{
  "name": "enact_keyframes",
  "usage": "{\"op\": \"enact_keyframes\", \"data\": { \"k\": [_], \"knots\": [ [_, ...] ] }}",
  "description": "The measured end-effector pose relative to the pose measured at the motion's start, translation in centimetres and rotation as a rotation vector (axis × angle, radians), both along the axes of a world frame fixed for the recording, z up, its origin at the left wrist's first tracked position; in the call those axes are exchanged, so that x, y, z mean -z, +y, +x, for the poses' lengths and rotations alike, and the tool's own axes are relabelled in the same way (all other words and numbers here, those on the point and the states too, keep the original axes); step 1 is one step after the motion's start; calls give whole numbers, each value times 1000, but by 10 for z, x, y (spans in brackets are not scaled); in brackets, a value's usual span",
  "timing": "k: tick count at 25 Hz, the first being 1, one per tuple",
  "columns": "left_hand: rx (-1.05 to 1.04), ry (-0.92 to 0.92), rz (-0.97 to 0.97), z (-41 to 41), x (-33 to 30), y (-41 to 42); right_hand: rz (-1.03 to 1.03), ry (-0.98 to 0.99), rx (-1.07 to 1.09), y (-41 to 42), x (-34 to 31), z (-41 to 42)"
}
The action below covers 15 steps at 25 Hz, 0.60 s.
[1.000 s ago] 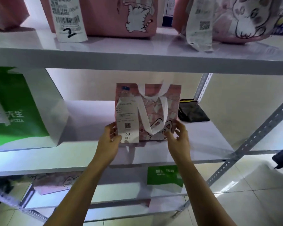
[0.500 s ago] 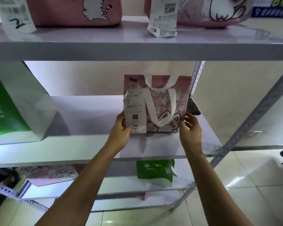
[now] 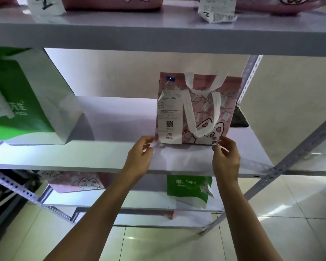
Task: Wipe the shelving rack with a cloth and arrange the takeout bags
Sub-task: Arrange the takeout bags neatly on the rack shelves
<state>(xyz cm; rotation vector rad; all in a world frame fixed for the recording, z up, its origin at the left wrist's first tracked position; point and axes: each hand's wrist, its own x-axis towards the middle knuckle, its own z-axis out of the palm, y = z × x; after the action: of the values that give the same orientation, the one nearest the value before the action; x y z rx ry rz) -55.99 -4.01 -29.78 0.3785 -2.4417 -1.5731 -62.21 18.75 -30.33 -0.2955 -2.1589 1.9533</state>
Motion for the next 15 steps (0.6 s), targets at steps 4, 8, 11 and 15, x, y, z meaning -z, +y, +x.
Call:
{"op": "enact_keyframes", "data": {
  "k": [4,8,11,15],
  "knots": [
    [-12,51,-56,34,13,-7,81,6,-104,-22,13,28],
    [-29,69,-91,69,25,-17,188,15,-245,-52,26,56],
    [-81,95,-88,97,33,-28,188,29,-356,-81,34,79],
    [-208,14,-91,138,57,-51,196,30,-534,-122,62,111]
  ]
}}
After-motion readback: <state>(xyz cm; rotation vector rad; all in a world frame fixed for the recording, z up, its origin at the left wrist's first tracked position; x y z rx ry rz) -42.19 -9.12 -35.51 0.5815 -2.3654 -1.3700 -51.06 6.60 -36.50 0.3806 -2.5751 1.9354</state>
